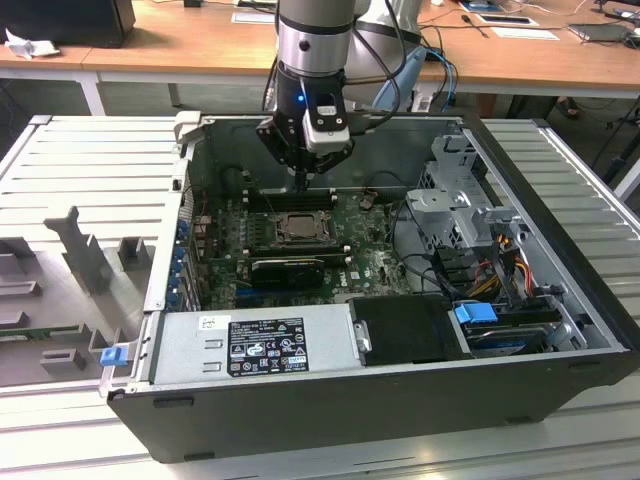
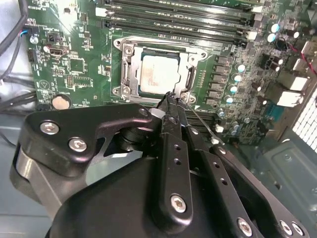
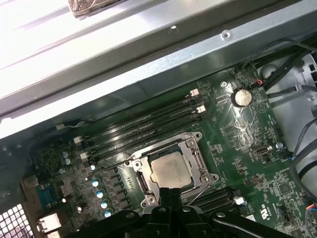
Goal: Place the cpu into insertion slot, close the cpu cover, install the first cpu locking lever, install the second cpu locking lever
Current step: 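Install the first cpu locking lever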
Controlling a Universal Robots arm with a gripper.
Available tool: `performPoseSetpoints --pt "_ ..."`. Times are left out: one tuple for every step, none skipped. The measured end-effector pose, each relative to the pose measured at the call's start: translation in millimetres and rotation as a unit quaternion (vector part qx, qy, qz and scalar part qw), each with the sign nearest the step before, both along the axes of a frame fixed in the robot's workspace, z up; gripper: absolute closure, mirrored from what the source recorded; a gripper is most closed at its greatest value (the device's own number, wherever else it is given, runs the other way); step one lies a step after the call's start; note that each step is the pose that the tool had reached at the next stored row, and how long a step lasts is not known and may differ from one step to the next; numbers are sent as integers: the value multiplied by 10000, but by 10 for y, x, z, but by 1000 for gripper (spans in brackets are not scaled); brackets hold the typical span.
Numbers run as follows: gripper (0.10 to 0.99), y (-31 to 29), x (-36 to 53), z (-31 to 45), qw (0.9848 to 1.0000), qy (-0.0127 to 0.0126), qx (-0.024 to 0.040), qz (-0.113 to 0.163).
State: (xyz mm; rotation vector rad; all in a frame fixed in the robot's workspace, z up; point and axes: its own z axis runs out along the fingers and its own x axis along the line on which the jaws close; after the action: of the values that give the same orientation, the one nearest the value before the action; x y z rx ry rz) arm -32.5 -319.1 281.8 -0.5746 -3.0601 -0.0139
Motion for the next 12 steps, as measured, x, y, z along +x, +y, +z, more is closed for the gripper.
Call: performPoseSetpoints --pt "980 0 0 0 10000 0 0 40" --pt "980 0 0 0 10000 0 0 97" --pt "980 0 0 0 9999 0 0 140" --pt "980 0 0 0 9998 0 0 196" --pt "980 0 0 0 9997 0 0 235" --pt "980 0 0 0 9996 0 0 290" --pt "980 0 0 0 9995 -1 0 332" --pt "980 0 0 0 9992 0 0 397" --pt "980 0 0 0 9990 0 0 438" --pt "980 0 0 0 9988 0 0 480" --pt "980 0 0 0 9986 0 0 525" --pt "980 0 0 0 9983 0 0 581"
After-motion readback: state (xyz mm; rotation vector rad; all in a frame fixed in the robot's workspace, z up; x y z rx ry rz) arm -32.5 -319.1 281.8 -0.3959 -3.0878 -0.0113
